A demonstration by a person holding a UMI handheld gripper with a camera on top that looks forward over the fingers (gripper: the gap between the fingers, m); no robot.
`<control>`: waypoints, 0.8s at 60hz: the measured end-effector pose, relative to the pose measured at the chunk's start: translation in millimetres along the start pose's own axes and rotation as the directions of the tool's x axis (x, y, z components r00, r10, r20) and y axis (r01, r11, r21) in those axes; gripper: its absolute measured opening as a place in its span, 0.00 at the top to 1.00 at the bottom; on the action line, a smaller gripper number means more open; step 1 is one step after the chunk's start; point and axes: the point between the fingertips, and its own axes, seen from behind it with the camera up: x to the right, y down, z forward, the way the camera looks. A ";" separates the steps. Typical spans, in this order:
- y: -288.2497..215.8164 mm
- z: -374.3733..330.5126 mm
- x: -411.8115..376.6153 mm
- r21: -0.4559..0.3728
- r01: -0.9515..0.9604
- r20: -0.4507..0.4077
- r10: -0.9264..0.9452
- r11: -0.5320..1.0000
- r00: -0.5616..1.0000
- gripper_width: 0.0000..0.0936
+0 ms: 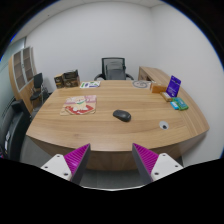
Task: Arrange mouse
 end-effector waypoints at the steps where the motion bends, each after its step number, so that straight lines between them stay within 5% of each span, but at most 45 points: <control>1: 0.0 0.4 2.8 0.001 0.002 -0.008 -0.002 1.000 1.000 0.07; 20: 14.8 33.2 73.2 -0.008 -0.035 -0.084 0.034 0.999 0.996 0.08; 48: 13.1 98.8 94.2 0.013 -0.013 -0.054 0.014 1.000 0.998 0.07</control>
